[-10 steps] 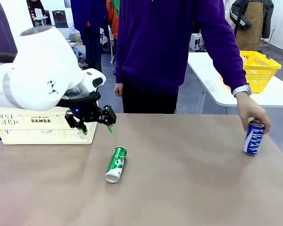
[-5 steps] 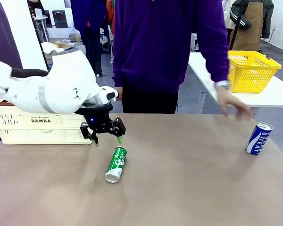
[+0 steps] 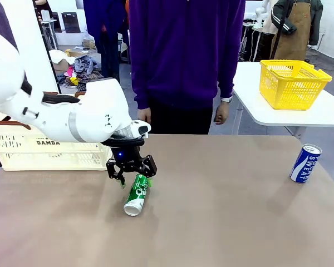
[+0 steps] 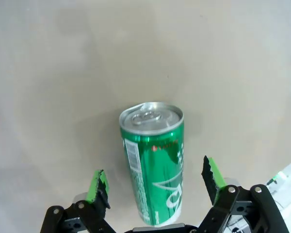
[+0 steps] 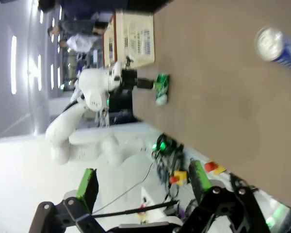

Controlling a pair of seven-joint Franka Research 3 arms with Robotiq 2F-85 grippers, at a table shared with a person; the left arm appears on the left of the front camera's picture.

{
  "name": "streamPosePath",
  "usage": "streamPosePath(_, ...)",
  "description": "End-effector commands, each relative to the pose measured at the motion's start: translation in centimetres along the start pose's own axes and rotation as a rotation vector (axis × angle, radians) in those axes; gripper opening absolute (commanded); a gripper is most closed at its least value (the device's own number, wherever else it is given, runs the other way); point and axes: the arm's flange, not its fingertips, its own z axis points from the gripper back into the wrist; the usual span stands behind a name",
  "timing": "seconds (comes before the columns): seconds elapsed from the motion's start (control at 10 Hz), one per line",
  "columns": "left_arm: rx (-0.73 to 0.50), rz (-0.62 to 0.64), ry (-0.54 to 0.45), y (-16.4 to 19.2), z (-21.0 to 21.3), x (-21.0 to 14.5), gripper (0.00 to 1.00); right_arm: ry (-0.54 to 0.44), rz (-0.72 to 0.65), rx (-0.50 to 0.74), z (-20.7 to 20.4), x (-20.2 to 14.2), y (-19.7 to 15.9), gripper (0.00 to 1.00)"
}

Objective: Place the drinks into the Shopping basket.
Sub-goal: Pick up one drink and place it into the Shopping basket.

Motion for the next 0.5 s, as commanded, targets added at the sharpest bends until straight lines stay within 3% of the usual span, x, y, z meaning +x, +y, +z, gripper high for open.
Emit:
streamPosePath(0.0, 0.025, -0.009, 0.003, -0.1, 0.0, 1.4, 1.00, -0.046, 0.018, -0.045, 0.8, 1.0, -0.3, 1.00)
streamPosePath(0.1, 0.039, 0.001, -0.004, 0.2, -0.3, 1.6, 1.00, 0.000, 0.000, 0.000, 0.0, 0.0, 0.0, 1.00)
streamPosePath(0.4, 0.044, 0.000, 0.034, 0.5, -1.1, 1.5, 1.00, 0.000, 0.000, 0.000, 0.0, 0.0, 0.0, 1.00)
